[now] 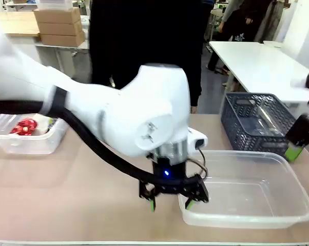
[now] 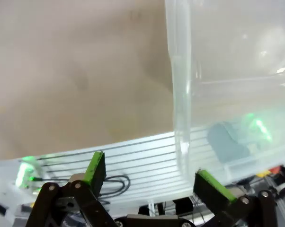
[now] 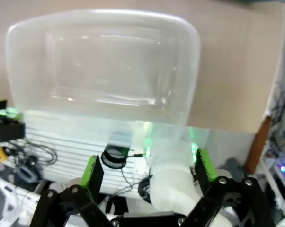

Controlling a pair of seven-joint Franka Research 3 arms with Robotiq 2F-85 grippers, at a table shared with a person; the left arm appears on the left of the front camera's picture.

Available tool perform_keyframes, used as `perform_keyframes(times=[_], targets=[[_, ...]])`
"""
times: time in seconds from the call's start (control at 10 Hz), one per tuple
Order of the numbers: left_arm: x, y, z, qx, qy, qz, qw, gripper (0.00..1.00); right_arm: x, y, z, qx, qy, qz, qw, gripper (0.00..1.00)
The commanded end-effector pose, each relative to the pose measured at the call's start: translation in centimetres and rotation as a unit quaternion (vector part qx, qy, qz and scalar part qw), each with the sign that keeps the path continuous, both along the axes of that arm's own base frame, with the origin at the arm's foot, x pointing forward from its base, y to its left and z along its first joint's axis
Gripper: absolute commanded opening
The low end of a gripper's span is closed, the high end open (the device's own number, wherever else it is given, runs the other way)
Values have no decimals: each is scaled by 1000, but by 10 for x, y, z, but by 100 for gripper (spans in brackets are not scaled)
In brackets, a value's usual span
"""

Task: Sort the waste into each basket.
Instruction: Pick up the Organizing box on the right side of the table and lift it.

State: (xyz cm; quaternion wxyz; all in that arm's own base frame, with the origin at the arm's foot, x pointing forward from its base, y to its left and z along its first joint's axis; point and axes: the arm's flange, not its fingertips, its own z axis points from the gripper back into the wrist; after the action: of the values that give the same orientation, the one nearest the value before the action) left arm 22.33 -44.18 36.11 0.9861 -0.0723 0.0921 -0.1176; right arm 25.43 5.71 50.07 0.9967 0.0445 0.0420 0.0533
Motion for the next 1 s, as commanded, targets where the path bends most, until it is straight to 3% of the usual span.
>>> perform_keyframes(times=[0.0, 0.2, 0.5, 0.6, 0.7, 0.8, 0.9], targets=[[12, -20, -3, 8, -11, 18, 1000, 100, -47, -4, -177, -22, 47, -20, 998, 100], [14, -20, 0, -4, -16, 20, 1000, 100, -74, -23, -216, -49, 98, -72, 991, 100], [16, -18, 13, -28, -32, 30, 999, 100, -95, -45, -190, -26, 47, -125, 991, 100], [17, -19, 14, -27, -38, 34, 998, 100, -96, -42, -170, -35, 43, -175, 983, 100], [23, -18, 18, -19, -61, 61, 996, 100, 59, -20, -84, -24, 98, -106, 989, 100], [22, -19, 16, -31, -20, 17, 999, 100, 59, -20, -84, -24, 98, -106, 989, 100], [22, -19, 16, -31, -20, 17, 999, 100, 54, -29, -68, -20, 78, -133, 988, 100]])
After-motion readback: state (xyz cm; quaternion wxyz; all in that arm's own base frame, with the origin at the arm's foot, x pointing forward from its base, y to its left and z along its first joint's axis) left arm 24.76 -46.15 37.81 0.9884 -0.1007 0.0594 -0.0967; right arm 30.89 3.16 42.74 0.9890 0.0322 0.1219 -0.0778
